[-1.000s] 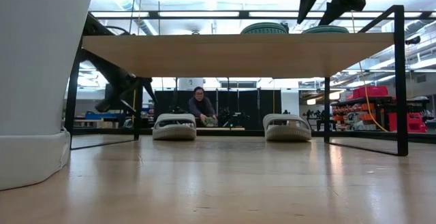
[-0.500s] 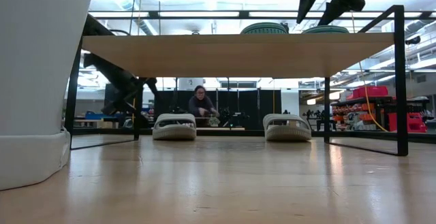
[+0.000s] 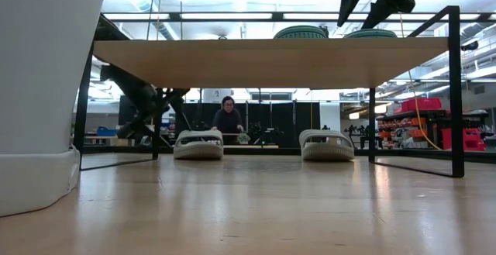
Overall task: Pick and place slides into the shelf
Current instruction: Put the left gray slide on the shelf
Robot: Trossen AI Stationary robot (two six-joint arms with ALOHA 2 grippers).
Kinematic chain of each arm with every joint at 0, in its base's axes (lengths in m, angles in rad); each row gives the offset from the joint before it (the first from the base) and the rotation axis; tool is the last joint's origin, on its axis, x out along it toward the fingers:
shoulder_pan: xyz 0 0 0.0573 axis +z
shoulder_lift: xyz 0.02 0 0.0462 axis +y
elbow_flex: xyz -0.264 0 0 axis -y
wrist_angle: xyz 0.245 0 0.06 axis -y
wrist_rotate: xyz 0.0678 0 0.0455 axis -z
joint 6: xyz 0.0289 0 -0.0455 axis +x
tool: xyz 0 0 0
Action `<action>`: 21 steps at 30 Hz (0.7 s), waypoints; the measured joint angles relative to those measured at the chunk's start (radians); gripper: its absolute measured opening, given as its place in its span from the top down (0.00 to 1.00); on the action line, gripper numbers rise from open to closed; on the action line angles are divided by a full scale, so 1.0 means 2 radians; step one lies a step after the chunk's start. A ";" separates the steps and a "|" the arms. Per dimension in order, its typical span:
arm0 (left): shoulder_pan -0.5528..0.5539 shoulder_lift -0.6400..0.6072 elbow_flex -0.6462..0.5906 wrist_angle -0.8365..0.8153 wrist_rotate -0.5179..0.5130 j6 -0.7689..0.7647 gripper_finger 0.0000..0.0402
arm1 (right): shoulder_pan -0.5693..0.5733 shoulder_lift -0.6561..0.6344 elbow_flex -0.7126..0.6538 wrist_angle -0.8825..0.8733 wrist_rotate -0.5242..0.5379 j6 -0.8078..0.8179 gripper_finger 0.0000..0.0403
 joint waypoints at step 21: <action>-0.020 0.024 -0.001 0.030 -0.080 0.041 0.93 | 0.000 0.000 0.000 0.000 0.001 0.005 0.27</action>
